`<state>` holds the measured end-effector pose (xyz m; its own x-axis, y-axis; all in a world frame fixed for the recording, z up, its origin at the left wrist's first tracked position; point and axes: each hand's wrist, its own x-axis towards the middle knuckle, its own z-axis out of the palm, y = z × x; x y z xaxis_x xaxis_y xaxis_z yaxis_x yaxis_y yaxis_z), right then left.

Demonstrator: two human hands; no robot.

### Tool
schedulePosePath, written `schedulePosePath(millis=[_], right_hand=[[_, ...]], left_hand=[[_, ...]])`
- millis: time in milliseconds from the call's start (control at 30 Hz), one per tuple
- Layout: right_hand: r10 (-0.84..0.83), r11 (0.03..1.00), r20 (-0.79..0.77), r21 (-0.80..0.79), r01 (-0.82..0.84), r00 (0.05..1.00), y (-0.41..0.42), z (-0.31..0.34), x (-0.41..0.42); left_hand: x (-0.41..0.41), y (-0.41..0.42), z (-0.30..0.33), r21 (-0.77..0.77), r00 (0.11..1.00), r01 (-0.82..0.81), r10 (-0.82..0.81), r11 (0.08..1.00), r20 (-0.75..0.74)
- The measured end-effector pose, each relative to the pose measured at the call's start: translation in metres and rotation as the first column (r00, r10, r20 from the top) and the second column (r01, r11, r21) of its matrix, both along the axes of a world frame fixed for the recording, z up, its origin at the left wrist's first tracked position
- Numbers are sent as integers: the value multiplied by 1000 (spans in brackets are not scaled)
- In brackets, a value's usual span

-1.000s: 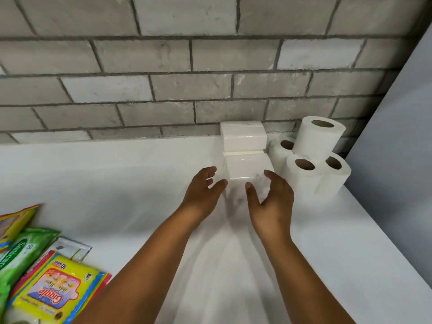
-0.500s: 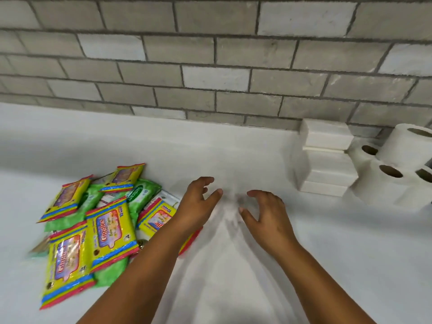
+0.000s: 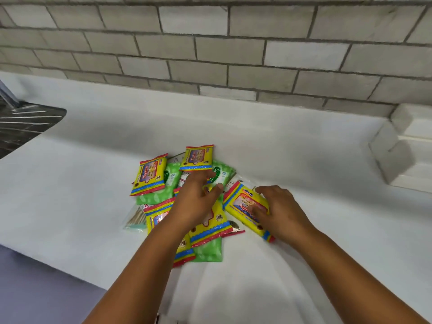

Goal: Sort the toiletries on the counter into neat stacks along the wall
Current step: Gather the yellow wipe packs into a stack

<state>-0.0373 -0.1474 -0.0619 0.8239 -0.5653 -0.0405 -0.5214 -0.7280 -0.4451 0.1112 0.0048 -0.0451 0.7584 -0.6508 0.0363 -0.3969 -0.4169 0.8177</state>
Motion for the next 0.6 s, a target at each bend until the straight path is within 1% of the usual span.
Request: schedulePosePath(millis=[67, 133, 200, 267, 333, 433, 500, 600], right_hand=[[-11, 1000, -62, -8, 11, 998, 7, -3, 8], [-36, 999, -118, -19, 34, 992, 11, -5, 13], [-64, 998, -172, -33, 59, 983, 14, -7, 16], [-98, 995, -208, -43, 91, 973, 15, -6, 19], [-129, 992, -222, -46, 122, 967, 15, -4, 21], [-161, 987, -231, -47, 154, 960, 15, -2, 24], [-174, 984, -228, -71, 162, 958, 16, -1, 25], [-195, 980, -188, -70, 185, 963, 17, -2, 25]], left_hand=[[9, 15, -4, -2, 997, -8, 8, 1000, 82], [16, 30, -8, 43, 988, -39, 32, 998, 151], [21, 43, -12, 146, 983, -86, 61, 986, 173], [23, 53, -17, 293, 981, -122, 70, 948, 183], [21, 57, -19, 420, 969, -156, 56, 894, 241], [13, 57, -17, 540, 929, -216, 2, 813, 370], [7, 55, -19, 581, 898, -248, -41, 776, 438], [-1, 52, -23, 590, 887, -251, -62, 767, 458]])
